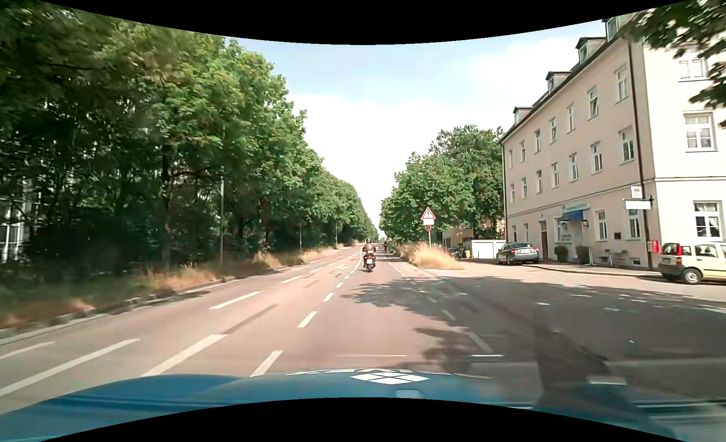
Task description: Follow the waypoints while adhering to traffic rules and regulations
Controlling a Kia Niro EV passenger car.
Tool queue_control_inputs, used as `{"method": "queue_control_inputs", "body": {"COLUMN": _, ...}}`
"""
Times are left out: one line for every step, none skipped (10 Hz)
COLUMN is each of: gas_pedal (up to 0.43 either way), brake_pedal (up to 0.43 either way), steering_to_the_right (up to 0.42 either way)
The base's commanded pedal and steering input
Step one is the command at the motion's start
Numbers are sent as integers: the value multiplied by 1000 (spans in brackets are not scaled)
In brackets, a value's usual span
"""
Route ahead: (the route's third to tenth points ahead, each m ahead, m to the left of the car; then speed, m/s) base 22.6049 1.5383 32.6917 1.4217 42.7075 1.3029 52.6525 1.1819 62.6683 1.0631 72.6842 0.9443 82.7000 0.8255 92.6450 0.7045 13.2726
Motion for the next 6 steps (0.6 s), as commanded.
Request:
{"method": "queue_control_inputs", "body": {"gas_pedal": 0, "brake_pedal": 0, "steering_to_the_right": -6}}
{"method": "queue_control_inputs", "body": {"gas_pedal": 0, "brake_pedal": 0, "steering_to_the_right": -6}}
{"method": "queue_control_inputs", "body": {"gas_pedal": 0, "brake_pedal": 0, "steering_to_the_right": -6}}
{"method": "queue_control_inputs", "body": {"gas_pedal": 0, "brake_pedal": 0, "steering_to_the_right": -7}}
{"method": "queue_control_inputs", "body": {"gas_pedal": 0, "brake_pedal": 0, "steering_to_the_right": -7}}
{"method": "queue_control_inputs", "body": {"gas_pedal": 0, "brake_pedal": 0, "steering_to_the_right": -7}}
